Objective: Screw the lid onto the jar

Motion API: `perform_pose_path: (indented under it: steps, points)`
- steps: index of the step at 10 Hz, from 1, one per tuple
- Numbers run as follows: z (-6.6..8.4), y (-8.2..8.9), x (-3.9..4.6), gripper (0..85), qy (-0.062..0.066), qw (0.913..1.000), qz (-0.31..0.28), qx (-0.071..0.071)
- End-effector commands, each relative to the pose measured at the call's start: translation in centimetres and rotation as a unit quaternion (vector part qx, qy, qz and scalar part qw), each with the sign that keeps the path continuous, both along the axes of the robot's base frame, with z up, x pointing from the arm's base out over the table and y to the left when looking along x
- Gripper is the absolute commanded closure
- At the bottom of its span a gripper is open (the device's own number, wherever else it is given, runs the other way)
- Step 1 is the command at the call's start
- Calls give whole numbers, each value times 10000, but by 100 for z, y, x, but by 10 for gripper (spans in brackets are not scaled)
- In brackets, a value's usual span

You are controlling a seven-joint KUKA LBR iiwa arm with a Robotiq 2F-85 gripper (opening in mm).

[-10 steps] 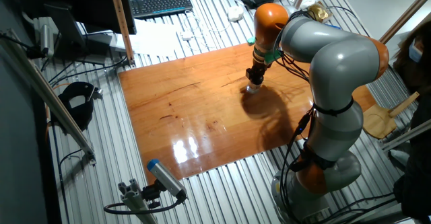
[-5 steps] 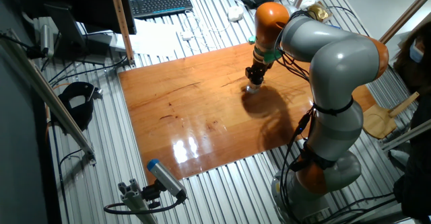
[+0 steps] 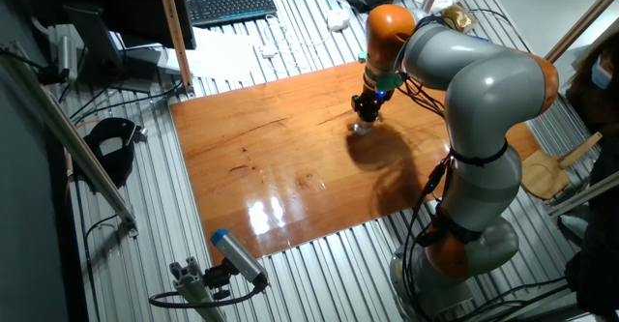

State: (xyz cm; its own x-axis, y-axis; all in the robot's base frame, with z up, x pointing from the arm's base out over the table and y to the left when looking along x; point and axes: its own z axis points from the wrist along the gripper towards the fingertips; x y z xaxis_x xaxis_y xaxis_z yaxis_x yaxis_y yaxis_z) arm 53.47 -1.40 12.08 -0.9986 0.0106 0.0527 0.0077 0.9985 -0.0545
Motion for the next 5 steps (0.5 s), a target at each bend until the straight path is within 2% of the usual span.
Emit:
perform_pose_path:
  steps: [1,5]
  points:
    - [1,-1,0,510,-7,9999,-127,25]
    - [-1,-4,-4,510,-27,9977,-670,111]
